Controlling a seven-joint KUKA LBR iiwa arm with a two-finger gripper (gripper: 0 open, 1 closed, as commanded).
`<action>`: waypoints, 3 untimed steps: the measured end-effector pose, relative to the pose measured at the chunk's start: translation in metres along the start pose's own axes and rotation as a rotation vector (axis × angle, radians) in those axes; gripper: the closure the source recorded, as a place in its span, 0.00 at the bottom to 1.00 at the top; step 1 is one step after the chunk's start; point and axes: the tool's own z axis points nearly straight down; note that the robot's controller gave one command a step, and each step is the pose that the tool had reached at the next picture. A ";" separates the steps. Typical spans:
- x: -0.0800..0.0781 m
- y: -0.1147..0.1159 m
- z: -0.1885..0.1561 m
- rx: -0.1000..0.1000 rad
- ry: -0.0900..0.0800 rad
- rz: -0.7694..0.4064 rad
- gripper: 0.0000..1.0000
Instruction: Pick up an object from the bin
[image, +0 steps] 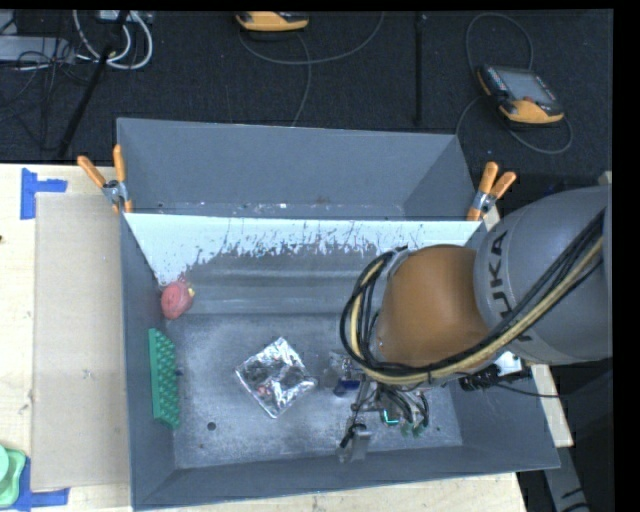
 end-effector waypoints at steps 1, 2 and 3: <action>-0.065 -0.006 -0.034 -0.001 -0.017 0.076 0.00; -0.087 0.070 0.066 -0.001 -0.006 0.086 0.00; -0.088 0.068 0.062 -0.002 -0.010 0.091 1.00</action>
Offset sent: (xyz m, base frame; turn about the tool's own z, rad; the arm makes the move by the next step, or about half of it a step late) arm 0.0625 -0.0058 0.0326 0.0779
